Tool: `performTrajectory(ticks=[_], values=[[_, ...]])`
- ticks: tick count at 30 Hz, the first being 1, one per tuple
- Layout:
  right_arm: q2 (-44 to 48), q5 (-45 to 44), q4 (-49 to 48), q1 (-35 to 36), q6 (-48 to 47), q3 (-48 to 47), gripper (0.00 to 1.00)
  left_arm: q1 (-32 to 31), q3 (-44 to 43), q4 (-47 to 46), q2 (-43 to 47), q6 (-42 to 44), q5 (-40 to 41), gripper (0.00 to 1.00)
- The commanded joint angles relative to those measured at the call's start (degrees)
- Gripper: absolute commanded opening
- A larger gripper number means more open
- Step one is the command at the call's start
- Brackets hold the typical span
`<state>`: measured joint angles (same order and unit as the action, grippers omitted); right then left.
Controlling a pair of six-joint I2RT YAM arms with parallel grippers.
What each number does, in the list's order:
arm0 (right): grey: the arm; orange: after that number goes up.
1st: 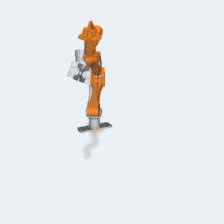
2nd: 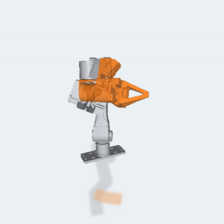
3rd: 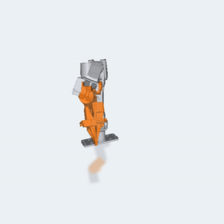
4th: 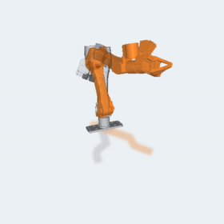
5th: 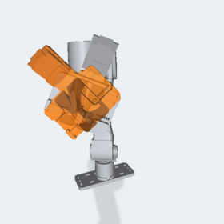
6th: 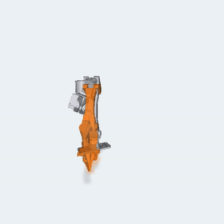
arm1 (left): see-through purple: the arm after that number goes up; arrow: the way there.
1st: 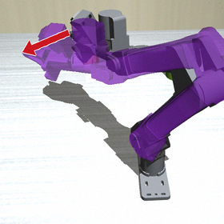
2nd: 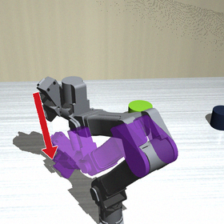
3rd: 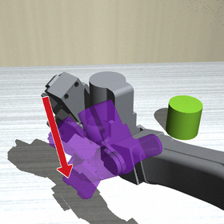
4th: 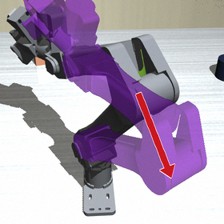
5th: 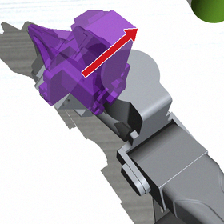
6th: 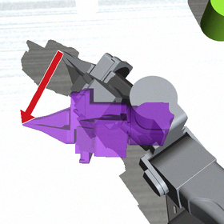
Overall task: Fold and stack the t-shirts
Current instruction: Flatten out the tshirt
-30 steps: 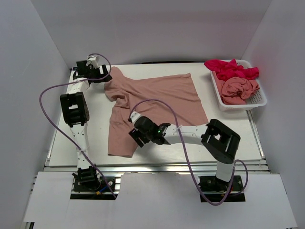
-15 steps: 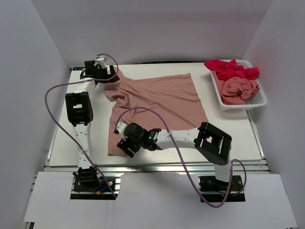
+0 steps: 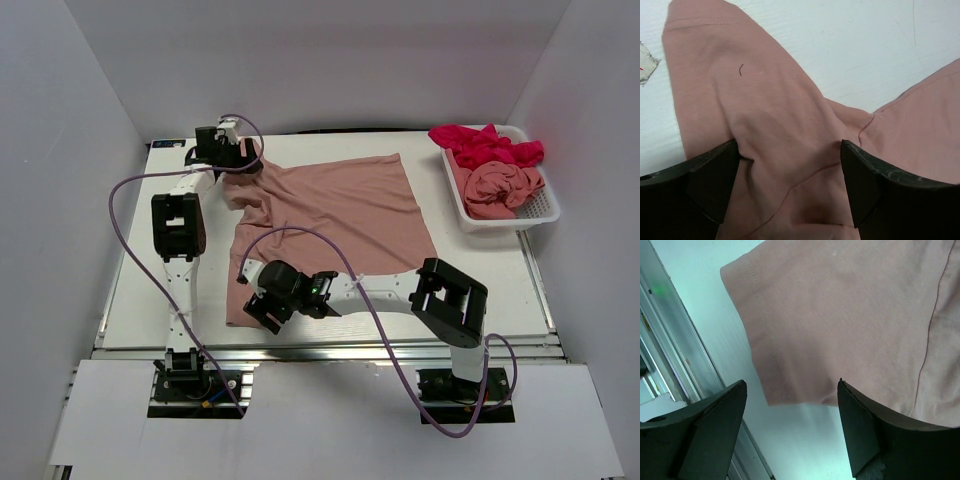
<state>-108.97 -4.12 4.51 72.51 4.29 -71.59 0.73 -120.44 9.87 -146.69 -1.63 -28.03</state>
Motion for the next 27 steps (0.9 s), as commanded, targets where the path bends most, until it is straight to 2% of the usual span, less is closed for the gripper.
performTrajectory(ticks=[1, 10, 19, 27], values=[[1.39, 0.78, -0.56, 0.26, 0.45, -1.97, 0.77, 0.15, -0.68, 1.12, -0.17, 0.84, 2.36, 0.90], [0.51, 2.98, -1.26, 0.26, 0.89, -2.59, 0.78, 0.15, -8.57, 4.81, -5.18, 2.42, 6.14, 0.89], [-1.42, 6.84, -1.35, 0.18, 2.65, -3.82, 0.78, 1.46, -11.56, 4.10, -8.34, -3.72, 5.88, 0.90], [-5.99, 7.55, 1.99, 0.18, 5.46, -8.02, 0.76, 1.82, -10.16, 4.54, -8.26, -4.26, 4.39, 0.89]])
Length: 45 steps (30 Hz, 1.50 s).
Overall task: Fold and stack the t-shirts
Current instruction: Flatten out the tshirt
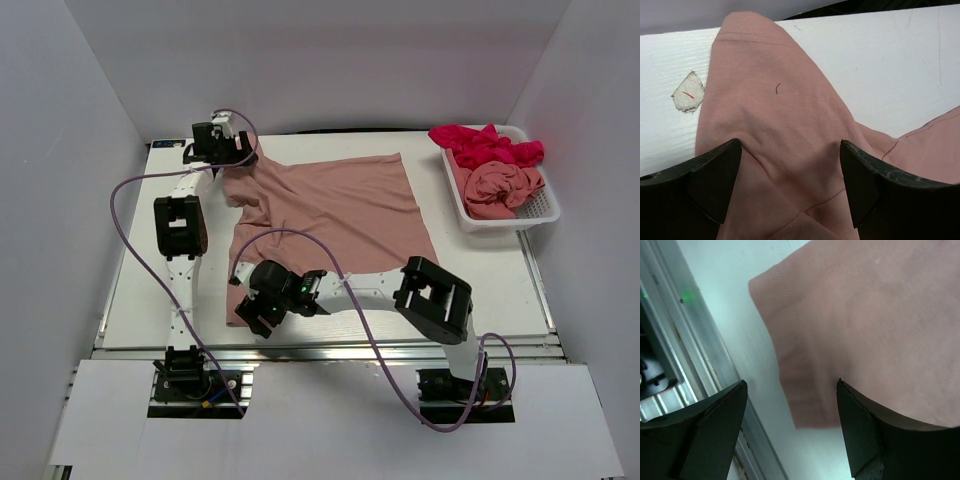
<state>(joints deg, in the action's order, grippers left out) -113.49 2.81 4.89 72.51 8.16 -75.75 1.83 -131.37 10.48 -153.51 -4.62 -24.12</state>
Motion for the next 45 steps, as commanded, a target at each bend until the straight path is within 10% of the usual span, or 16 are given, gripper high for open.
performTrajectory(ticks=[1, 10, 13, 16, 45], values=[[-2.25, 0.27, 1.97, 0.18, 1.59, -4.32, 0.76, 0.72, 0.42, 4.02, -1.53, -1.35, -0.22, 0.89], [-6.39, -0.96, 3.64, 0.18, 2.82, -8.98, 0.62, 0.72, 0.59, 1.21, -1.09, -3.55, -3.74, 0.89], [-6.48, -1.66, 3.29, 0.26, 2.56, -9.42, 0.41, 0.72, 0.15, -0.46, -2.05, -4.87, -4.00, 0.88], [-6.83, -2.19, 2.85, 0.18, 2.04, -10.03, 0.00, 0.72, -0.99, -1.86, -3.28, -6.62, -4.62, 0.88], [-1.91, 17.41, 10.15, 0.18, -8.60, -4.59, 0.00, 0.20, -12.42, -18.65, -10.76, -6.72, 9.79, 0.90]])
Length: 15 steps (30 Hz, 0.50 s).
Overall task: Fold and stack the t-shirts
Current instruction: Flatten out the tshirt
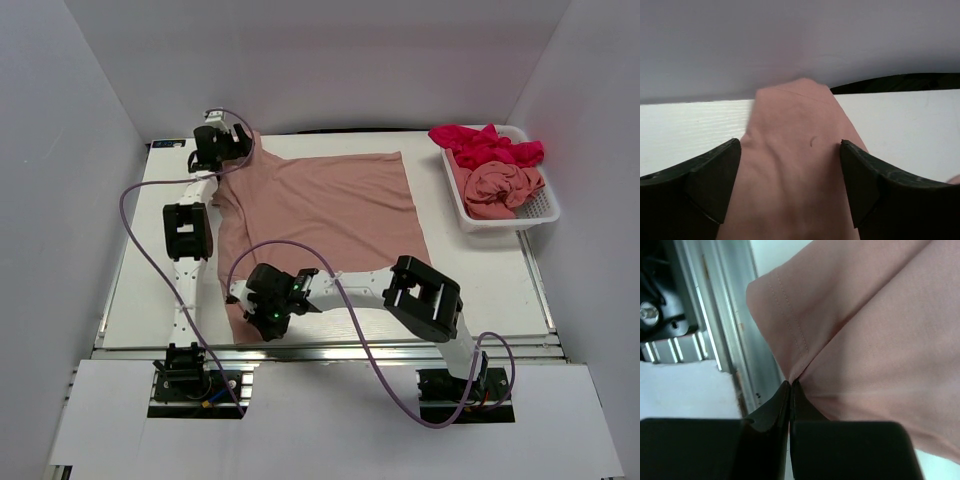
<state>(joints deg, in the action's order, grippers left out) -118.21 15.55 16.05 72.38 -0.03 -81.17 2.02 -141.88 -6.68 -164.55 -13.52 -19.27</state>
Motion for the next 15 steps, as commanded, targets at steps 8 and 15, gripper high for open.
performTrajectory(ticks=[8, 15], values=[[5.09, 3.00, -12.42, 0.31, 3.80, 6.54, 0.68, 0.00, 0.19, -1.32, 9.58, 7.71, 8.02, 0.98], [9.84, -5.42, -21.93, 0.31, 7.24, 12.87, 0.83, 0.44, 11.61, 3.68, 24.87, 9.57, 7.41, 0.98]])
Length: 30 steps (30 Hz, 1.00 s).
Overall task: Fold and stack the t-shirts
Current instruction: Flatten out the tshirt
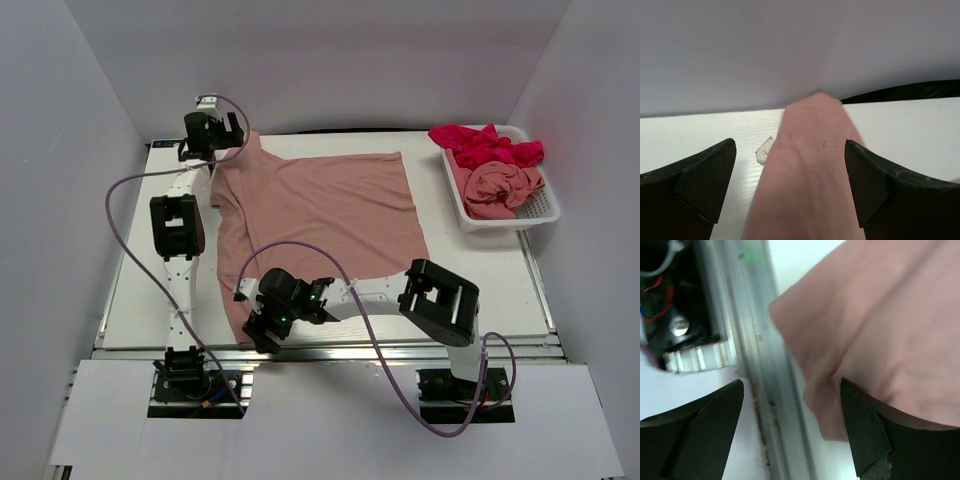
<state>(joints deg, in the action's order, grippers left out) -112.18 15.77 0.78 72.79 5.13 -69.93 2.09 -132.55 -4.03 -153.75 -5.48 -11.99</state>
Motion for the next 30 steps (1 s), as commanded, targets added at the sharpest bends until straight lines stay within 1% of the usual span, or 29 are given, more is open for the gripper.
performTrajectory(ticks=[1, 2, 3, 4, 6, 7, 8, 10, 11, 13, 15, 16, 17, 18, 19, 20, 21, 23, 24, 26, 30], values=[[4.42, -8.10, -6.49, -0.11, 2.08, 2.08, 0.83, 0.72, 7.61, 1.91, 16.53, 1.43, -1.18, 0.98], [5.64, -10.12, -6.49, -0.11, 2.08, 2.34, 0.83, 1.42, 10.88, 2.18, 21.51, 1.17, -1.80, 0.98], [6.09, -15.19, -6.31, -0.20, 1.47, 2.52, 0.83, 1.86, 14.22, 2.36, 23.91, 1.08, -2.77, 0.98], [6.36, -19.16, -5.27, -0.46, 1.12, 2.08, 0.83, 2.22, 20.25, 3.67, 26.11, 1.34, -3.39, 0.98], [6.89, -25.49, -3.69, -1.33, 0.41, 1.03, 0.83, 3.36, 26.87, 3.77, 32.34, 1.87, -4.70, 0.98], [6.97, -27.27, -2.55, -2.82, 1.02, 0.24, 0.83, 3.88, 29.86, 5.86, 34.12, 2.13, -4.97, 0.98], [7.15, -28.59, -0.88, -3.70, 1.72, -0.98, 0.82, 4.76, 36.07, 5.79, 35.87, 2.14, -5.93, 0.98], [7.76, -30.09, 1.76, -6.94, 3.56, -1.70, 0.81, 5.73, 41.56, 5.35, 40.01, 1.96, -6.47, 0.98], [9.25, -31.14, 1.95, -7.75, 4.10, -0.92, 0.81, 7.13, 46.11, 5.09, 41.07, 1.52, -7.34, 0.98], [11.01, -31.85, 2.38, -10.29, 4.19, -0.03, 0.80, 8.80, 48.87, 5.17, 41.61, -0.05, -9.71, 0.98], [13.47, -34.30, 2.30, -12.05, 3.75, 1.29, 0.80, 11.35, 48.97, 7.53, 39.60, -1.20, -14.79, 0.98], [14.44, -34.58, 2.65, -12.76, 3.58, 1.38, 0.80, 12.84, 47.58, 9.20, 35.41, -2.07, -16.65, 0.98], [14.79, -35.80, 3.35, -13.37, 3.40, 1.29, 0.80, 13.64, 45.47, 10.00, 33.19, -3.21, -21.10, 0.98], [15.06, -36.42, 3.62, -14.77, 3.49, 1.29, 0.80, 14.17, 44.41, 10.01, 31.08, -4.44, -23.76, 0.98], [15.24, -36.42, 3.71, -15.74, 3.57, 1.20, 0.80, 14.69, 43.09, 10.88, 27.32, -5.07, -25.26, 0.98], [15.32, -36.95, 4.05, -16.45, 3.92, 0.94, 0.80, 14.79, 41.95, 10.80, 25.80, -5.94, -25.54, 0.98], [15.33, -37.65, 4.41, -17.85, 4.36, 0.85, 0.80, 14.87, 41.24, 8.10, 24.74, -6.99, -27.72, 0.98], [15.33, -37.57, 3.88, -19.18, 4.72, 1.03, 0.80, 14.79, 41.49, 4.76, 23.59, -9.46, -27.39, 0.98], [14.98, -38.09, 3.71, -20.23, 5.15, 0.76, 0.80, 14.79, 41.76, 0.21, 23.24, -11.12, -28.17, 0.98], [13.75, -38.45, 3.62, -21.11, 5.42, 0.32, 0.79, 14.79, 40.54, -1.15, 21.23, -12.10, -28.35, 0.98], [10.33, -37.83, 3.27, -21.99, 5.68, -1.60, 0.79, 14.79, 34.31, -3.08, 15.51, -14.82, -30.72, 0.98]])
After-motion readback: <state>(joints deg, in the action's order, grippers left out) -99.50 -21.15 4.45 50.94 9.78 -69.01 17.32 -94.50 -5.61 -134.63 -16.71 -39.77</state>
